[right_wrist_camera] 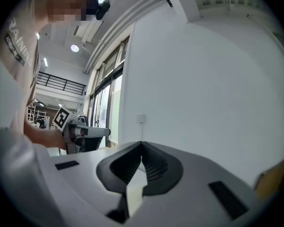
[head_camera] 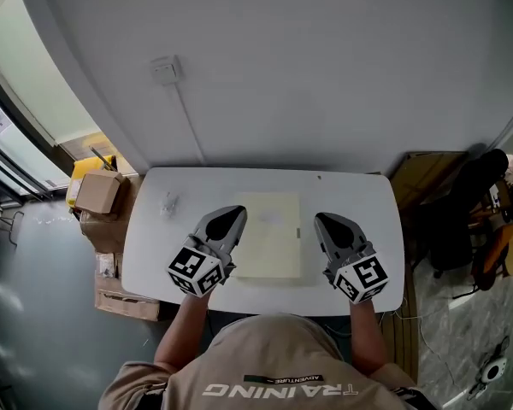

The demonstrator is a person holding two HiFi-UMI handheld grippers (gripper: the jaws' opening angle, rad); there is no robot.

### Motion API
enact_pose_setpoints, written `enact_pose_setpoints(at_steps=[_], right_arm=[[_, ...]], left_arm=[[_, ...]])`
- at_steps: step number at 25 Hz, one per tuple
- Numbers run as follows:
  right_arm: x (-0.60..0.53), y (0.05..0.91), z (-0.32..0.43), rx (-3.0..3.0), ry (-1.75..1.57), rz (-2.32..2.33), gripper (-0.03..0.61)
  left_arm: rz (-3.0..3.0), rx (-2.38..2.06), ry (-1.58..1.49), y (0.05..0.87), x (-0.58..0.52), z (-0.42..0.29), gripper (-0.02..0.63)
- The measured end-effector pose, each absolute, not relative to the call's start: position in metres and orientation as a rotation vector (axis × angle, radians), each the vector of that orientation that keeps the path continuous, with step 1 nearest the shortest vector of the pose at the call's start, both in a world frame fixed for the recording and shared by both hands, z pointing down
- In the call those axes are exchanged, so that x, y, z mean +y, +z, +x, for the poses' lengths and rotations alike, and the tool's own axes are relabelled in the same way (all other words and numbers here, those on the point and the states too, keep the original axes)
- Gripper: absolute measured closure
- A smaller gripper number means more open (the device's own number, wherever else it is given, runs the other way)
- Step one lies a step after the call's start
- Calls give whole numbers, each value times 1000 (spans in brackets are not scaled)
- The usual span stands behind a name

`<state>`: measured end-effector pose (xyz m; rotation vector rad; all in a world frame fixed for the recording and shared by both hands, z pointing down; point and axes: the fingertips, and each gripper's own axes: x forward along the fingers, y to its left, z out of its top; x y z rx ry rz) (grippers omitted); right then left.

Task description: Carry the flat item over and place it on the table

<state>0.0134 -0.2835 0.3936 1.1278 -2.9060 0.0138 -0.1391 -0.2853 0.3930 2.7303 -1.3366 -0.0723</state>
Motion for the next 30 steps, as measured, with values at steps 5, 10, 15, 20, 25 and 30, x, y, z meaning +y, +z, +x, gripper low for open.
enact_pose_setpoints(at_steps=[5, 10, 15, 20, 25, 30], right_arm=[[-287, 383, 15, -2912, 8, 1208, 572], [-290, 375, 12, -2915, -37, 1240, 571], [-292, 365, 8, -2904, -81, 1247, 571], [-293, 366, 7, -2890, -51, 1237, 572], [-291, 378, 12, -2848, -27, 1263, 571], [-283, 387, 15, -2782, -65, 1248, 572]], left_arm=[[2723, -1505, -100, 371, -294, -146, 606], [2726, -1652, -28, 372, -295, -149, 606], [2737, -1647, 36, 381, -290, -142, 607], [2788, -1645, 109, 384, -284, -133, 606], [2766, -1595, 124, 396, -276, -132, 606], [2720, -1579, 99, 398, -275, -139, 606]])
